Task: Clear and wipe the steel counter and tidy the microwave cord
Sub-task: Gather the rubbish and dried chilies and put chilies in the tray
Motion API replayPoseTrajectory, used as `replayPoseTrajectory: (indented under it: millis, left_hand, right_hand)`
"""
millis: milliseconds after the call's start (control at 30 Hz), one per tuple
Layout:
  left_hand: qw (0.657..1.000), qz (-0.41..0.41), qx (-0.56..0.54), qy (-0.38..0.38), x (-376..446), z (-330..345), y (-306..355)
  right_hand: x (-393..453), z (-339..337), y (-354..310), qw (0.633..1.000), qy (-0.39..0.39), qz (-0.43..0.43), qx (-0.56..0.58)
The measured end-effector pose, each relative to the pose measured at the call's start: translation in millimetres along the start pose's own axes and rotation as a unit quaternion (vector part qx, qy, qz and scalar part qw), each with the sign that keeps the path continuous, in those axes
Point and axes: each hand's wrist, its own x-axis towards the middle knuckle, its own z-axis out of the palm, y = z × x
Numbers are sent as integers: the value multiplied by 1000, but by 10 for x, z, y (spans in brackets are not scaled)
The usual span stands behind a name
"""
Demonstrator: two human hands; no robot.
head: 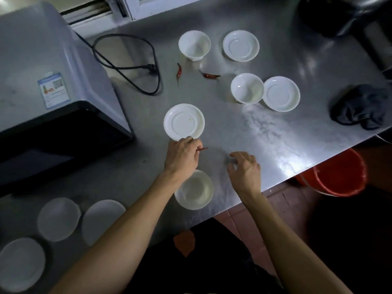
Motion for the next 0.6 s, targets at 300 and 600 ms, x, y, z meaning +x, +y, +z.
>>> replayPoseTrajectory:
  millis: [300, 600]
  left_hand:
    - [1000, 12, -8, -26, 48, 185, 283]
    - [999, -8, -28, -18, -61, 132, 288]
  right_hand:
    - [71, 27, 297, 1000, -6, 24, -16]
    - [192, 77, 255, 1000, -12, -16, 3]
